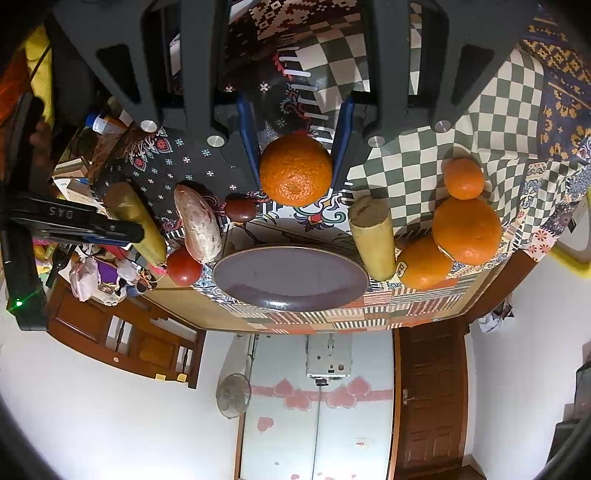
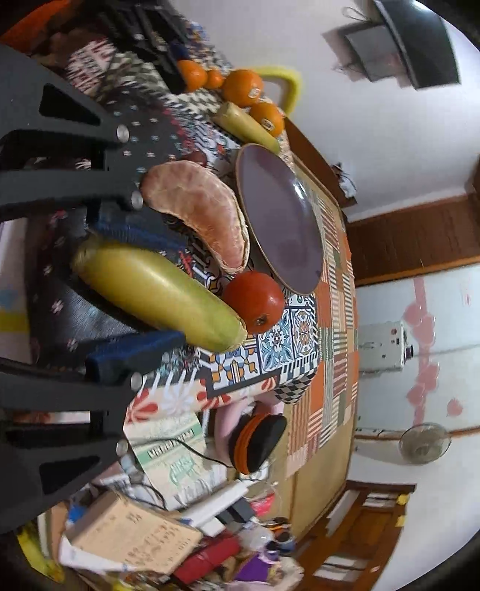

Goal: Organize fruits
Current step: 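Lift the tangerine with the left tool while the right tool lifts the bamboo shoot toward the plate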

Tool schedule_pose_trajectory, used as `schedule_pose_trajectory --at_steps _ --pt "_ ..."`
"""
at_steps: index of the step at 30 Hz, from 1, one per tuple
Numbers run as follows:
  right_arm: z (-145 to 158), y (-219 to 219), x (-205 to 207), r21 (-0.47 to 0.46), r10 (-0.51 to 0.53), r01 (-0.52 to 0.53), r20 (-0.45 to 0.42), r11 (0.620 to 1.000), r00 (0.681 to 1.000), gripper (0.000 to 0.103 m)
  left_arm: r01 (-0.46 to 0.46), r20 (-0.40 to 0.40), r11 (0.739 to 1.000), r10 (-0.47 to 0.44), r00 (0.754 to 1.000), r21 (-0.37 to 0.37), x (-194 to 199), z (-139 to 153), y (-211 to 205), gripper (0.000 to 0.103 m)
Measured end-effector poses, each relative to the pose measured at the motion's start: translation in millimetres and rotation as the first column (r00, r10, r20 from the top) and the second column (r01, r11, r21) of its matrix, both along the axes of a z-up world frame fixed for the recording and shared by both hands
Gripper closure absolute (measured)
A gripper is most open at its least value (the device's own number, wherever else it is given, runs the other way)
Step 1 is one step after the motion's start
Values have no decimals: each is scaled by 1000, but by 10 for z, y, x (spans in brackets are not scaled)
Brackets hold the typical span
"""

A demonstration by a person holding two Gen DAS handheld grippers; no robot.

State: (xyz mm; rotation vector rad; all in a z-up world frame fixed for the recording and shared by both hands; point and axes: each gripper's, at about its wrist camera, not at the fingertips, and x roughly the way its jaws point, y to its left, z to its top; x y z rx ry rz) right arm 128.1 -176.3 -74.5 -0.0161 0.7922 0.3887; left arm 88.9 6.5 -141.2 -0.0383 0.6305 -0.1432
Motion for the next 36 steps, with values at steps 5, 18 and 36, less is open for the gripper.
schedule_pose_trajectory --at_steps 5,18,36 --pt "7 2 115 -36 38 -40 -45 999 998 60 -3 11 1000 3 1000 -11 -44 27 6 67" --pt "-137 -71 384 18 17 -14 -186 1000 982 57 -2 31 1000 2 1000 -1 -79 127 19 67" --pt "-129 96 322 -158 83 -112 -180 981 980 68 -18 34 1000 17 999 24 5 196 17 67"
